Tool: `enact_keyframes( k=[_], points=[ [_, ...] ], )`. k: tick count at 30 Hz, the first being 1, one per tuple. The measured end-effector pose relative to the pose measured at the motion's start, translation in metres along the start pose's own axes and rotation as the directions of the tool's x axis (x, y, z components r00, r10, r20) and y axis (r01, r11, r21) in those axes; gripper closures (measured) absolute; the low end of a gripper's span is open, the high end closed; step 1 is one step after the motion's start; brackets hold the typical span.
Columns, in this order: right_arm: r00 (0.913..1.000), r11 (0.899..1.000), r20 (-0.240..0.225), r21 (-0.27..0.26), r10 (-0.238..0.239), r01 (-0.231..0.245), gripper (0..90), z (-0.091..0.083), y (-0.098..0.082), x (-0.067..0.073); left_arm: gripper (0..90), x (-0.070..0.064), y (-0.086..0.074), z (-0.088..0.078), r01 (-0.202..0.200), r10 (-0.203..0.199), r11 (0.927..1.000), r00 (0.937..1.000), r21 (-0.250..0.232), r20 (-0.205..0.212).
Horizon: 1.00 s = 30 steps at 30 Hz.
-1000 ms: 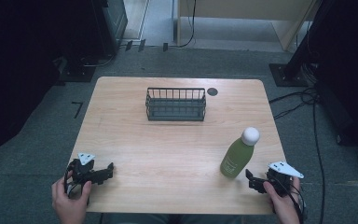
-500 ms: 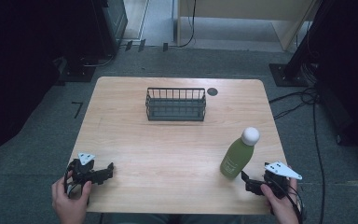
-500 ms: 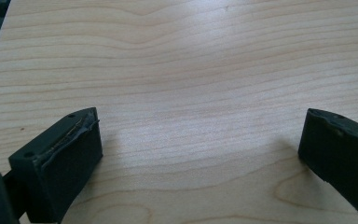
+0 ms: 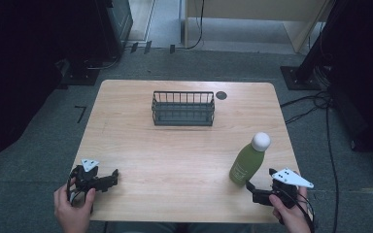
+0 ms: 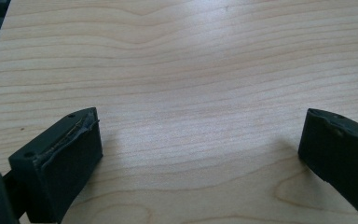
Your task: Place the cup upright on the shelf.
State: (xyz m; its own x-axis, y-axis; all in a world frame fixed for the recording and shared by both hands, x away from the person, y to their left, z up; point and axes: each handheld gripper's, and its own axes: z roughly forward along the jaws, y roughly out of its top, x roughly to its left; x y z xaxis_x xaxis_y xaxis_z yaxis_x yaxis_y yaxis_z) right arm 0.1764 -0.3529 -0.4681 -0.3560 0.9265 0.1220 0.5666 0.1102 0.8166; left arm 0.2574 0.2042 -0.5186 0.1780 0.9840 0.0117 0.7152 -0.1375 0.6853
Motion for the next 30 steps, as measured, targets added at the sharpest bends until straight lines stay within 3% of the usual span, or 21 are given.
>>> enact_keyframes(
  k=[11, 30],
  points=[
    [0.9971, 0.998, -0.07, -0.045, 0.029, -0.033, 2.5, 0.004, 0.018, 0.011, 0.0, 0.0, 0.0, 0.0, 0.0, 0.0, 1.0, 1.0, 0.0, 0.0],
    [0.9965, 0.99, 0.034, -0.12, 0.077, -0.072, 16.4, 0.027, 0.041, 0.028, 0.0, 0.0, 0.0, 0.0, 0.0, 0.0, 1.0, 1.0, 0.0, 0.0]
  ],
)
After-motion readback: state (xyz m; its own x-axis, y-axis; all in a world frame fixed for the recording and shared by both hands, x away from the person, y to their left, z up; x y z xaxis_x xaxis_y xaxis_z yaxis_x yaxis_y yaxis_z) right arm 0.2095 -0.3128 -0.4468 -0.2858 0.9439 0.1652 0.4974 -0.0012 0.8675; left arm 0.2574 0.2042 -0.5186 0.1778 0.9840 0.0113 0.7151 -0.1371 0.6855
